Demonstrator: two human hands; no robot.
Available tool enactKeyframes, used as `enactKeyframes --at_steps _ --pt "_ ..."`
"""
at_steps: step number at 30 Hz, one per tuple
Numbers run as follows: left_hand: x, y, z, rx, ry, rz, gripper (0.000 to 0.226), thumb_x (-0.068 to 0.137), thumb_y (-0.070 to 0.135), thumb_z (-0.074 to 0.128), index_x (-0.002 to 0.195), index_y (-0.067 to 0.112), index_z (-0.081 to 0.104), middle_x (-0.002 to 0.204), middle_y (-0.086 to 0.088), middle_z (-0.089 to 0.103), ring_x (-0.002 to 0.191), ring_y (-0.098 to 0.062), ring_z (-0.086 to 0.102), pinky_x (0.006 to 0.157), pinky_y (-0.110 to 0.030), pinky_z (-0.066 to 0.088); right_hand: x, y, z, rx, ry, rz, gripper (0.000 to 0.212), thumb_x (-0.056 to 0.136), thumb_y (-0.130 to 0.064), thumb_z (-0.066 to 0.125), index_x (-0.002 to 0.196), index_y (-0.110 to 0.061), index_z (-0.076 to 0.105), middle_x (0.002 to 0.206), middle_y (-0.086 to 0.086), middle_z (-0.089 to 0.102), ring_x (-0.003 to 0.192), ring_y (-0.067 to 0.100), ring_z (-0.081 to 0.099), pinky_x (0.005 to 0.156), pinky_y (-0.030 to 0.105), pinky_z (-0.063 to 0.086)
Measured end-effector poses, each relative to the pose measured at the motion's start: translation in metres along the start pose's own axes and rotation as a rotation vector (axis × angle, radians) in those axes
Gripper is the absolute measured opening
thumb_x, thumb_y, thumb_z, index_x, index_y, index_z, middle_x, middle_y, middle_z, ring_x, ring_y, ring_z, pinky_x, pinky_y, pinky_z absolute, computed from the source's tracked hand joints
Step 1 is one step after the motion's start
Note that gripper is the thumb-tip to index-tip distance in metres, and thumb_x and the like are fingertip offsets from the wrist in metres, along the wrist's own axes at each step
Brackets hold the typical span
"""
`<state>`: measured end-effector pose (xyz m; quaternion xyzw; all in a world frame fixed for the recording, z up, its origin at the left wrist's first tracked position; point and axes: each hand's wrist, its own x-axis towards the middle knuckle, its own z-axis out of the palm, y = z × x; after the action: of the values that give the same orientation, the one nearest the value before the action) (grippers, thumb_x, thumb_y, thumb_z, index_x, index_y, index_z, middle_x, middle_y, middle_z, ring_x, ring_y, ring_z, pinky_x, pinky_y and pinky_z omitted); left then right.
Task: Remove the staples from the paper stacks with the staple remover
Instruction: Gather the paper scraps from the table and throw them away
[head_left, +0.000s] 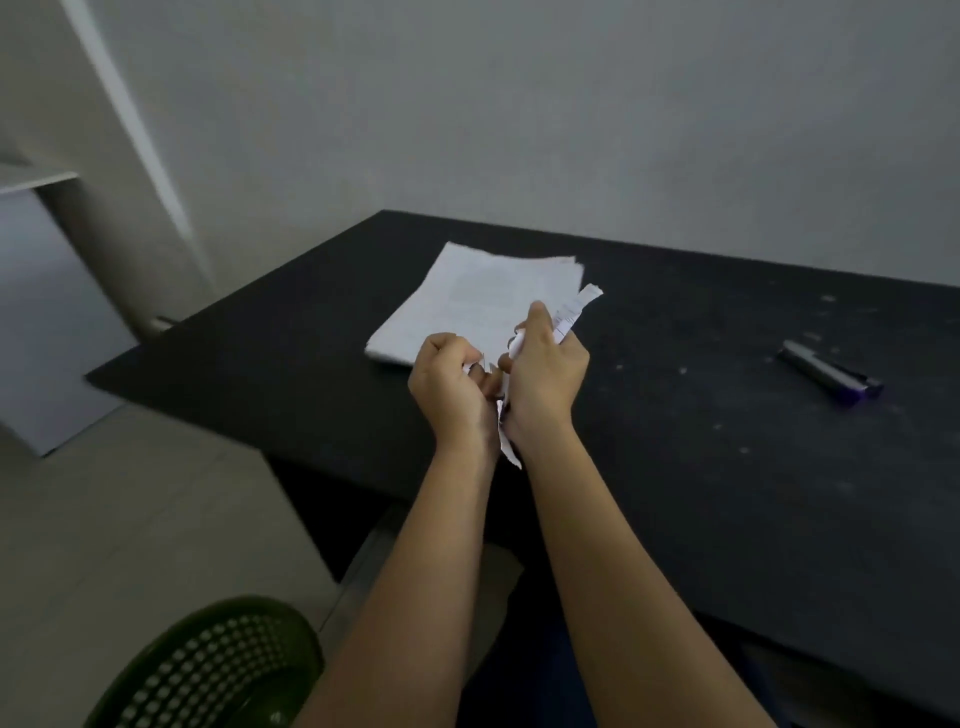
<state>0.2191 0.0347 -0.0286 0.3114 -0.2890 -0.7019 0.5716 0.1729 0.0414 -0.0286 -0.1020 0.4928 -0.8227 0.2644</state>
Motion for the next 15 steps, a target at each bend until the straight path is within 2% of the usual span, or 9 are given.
enactKeyframes --at_steps 4,6,9,12,15 --pt "-0.018 0.026 -0.072 -0.025 0.068 0.126 0.031 0.071 -0.01 0.036 0.048 0.012 0.038 0.051 -0.003 0.033 0.042 -0.013 0.029 0.042 -0.019 0.024 -0.067 0.043 0.019 -0.001 -0.126 -0.004 0.037 0.088 -0.023 0.052 0.053 -0.017 0.043 0.043 -0.007 0.044 0.04 0.008 0.039 0.042 0.023 0.034" --pt "-0.022 0.036 -0.11 -0.069 0.116 0.174 0.034 0.071 -0.011 0.035 0.048 0.013 0.039 0.049 0.0 0.035 0.04 -0.011 0.032 0.04 -0.017 0.026 -0.099 0.068 0.028 -0.021 -0.176 -0.023 0.036 0.09 -0.025 0.054 0.056 -0.018 0.047 0.042 -0.008 0.046 0.04 0.005 0.043 0.041 0.02 0.037" --pt "-0.025 0.041 -0.166 -0.125 0.21 0.199 0.032 0.072 -0.01 0.037 0.05 0.013 0.036 0.043 0.005 0.037 0.039 -0.008 0.036 0.039 -0.015 0.028 -0.137 0.11 0.037 -0.103 -0.252 -0.057 0.037 0.089 -0.03 0.055 0.053 -0.024 0.048 0.045 -0.008 0.047 0.047 0.007 0.046 0.048 0.025 0.04" --pt "-0.025 0.034 -0.228 -0.104 0.368 0.189 0.029 0.073 -0.009 0.038 0.054 0.012 0.033 0.042 0.007 0.039 0.038 -0.006 0.038 0.038 -0.014 0.031 -0.169 0.167 0.037 -0.238 -0.3 0.022 0.036 0.086 -0.036 0.054 0.053 -0.021 0.048 0.043 -0.005 0.049 0.045 0.009 0.048 0.049 0.026 0.042" --pt "-0.021 0.014 -0.286 -0.076 0.572 0.097 0.031 0.074 -0.009 0.038 0.052 0.012 0.031 0.045 0.005 0.036 0.041 -0.007 0.034 0.041 -0.017 0.031 -0.185 0.226 0.029 -0.427 -0.31 0.118 0.038 0.088 -0.027 0.052 0.052 -0.016 0.048 0.041 -0.005 0.056 0.041 0.002 0.052 0.047 0.015 0.043"
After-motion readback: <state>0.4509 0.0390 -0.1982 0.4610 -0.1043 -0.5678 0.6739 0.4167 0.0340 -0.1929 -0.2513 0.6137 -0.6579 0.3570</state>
